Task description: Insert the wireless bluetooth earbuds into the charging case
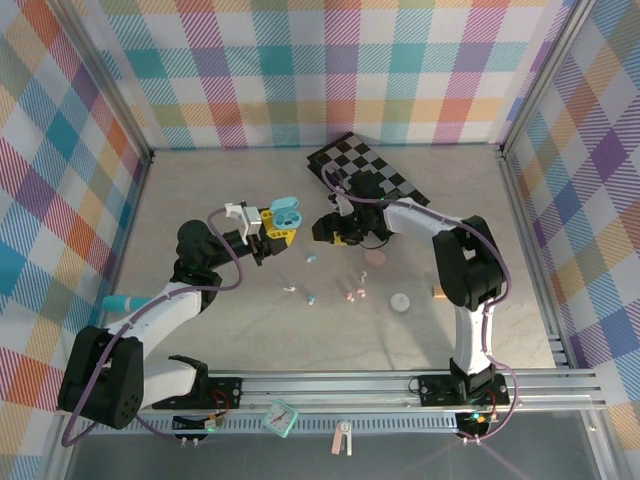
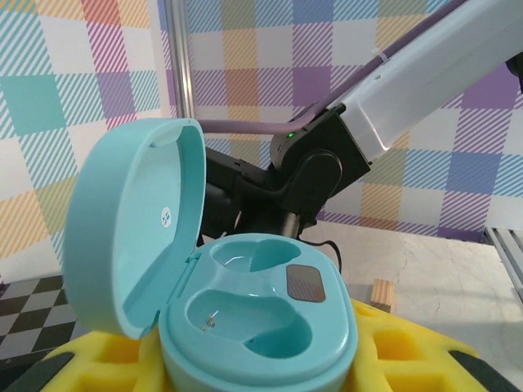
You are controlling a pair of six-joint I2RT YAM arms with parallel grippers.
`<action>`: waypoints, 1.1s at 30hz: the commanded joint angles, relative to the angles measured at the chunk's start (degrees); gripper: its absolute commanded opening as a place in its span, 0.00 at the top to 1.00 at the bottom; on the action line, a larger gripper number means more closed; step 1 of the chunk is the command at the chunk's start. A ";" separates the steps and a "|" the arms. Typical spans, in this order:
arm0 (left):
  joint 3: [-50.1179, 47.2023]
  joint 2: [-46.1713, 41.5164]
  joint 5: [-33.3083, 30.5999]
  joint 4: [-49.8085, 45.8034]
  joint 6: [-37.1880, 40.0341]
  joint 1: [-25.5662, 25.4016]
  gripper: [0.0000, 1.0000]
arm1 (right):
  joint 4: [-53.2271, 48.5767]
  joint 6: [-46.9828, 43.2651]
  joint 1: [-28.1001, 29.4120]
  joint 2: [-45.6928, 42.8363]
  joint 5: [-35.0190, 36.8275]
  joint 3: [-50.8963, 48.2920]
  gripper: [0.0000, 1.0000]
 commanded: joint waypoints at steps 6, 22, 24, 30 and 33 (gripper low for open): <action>0.01 -1.80 -1.12 -3.39 4.03 1.52 0.64 | 1.81 1.35 5.46 -4.76 -5.78 -9.83 0.33; 0.22 -0.56 -0.73 -1.35 3.49 4.67 0.64 | 5.38 2.78 11.02 -0.51 -4.19 -11.63 0.37; 0.22 -0.45 -0.58 -1.14 3.35 4.61 0.64 | 5.35 2.66 11.16 -0.16 -4.19 -11.97 0.37; 0.56 -0.19 -0.39 -1.12 3.13 4.76 0.64 | 5.13 2.56 12.25 -0.11 -3.89 -12.99 0.38; 0.64 -0.18 -0.36 -1.13 3.14 4.85 0.64 | 4.57 2.44 12.86 -0.49 -2.90 -13.57 0.38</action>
